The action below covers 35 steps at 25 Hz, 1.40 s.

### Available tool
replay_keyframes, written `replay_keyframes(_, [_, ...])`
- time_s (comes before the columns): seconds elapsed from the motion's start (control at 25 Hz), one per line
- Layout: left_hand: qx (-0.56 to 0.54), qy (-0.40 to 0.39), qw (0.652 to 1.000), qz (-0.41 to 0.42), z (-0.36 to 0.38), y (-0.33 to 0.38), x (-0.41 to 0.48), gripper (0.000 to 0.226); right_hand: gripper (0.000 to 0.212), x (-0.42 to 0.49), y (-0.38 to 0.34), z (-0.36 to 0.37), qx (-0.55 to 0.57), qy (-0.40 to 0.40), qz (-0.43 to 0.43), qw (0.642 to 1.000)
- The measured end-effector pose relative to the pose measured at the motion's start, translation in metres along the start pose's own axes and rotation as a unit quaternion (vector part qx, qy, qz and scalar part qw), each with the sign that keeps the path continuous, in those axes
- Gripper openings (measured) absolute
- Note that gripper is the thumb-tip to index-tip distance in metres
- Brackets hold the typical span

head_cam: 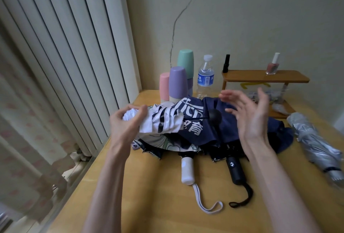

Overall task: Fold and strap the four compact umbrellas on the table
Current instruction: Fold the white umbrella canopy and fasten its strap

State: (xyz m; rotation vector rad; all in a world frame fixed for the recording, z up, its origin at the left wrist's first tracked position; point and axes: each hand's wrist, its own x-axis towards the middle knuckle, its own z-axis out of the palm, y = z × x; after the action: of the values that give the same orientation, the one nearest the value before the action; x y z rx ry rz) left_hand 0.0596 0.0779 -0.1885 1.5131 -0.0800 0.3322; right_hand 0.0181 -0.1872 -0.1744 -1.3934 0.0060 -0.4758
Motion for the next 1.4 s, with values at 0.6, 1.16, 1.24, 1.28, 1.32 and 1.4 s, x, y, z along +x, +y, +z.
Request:
replay_keyframes(0.6, [-0.03,-0.028,0.996,0.073,0.002,0.015,-0.003,0.029,0.08,-0.013,-0.016,0.006,0.003,-0.087,0.006,0.996])
replay_keyframes(1.16, [0.019,-0.064,0.997,0.046,0.035,0.013,-0.009,0.03,0.04,-0.025,0.003,0.005,-0.08,-0.095,-0.043,0.991])
replay_keyframes(1.24, [0.035,-0.087,0.993,0.065,0.042,0.016,-0.013,0.028,0.035,-0.027,0.009,0.021,-0.15,-0.089,-0.092,0.98])
replay_keyframes(1.28, [0.025,-0.091,0.993,0.076,0.043,0.016,-0.014,0.03,0.035,-0.028,0.01,0.023,-0.183,-0.069,-0.098,0.976])
replay_keyframes(1.32, [0.004,-0.087,0.993,0.077,0.042,0.016,-0.016,0.032,0.037,-0.029,0.01,0.022,-0.198,-0.047,-0.086,0.975])
replay_keyframes(1.4, [-0.033,-0.083,0.993,0.07,0.041,0.019,-0.014,0.035,0.051,-0.028,0.005,0.018,-0.149,-0.028,-0.035,0.988])
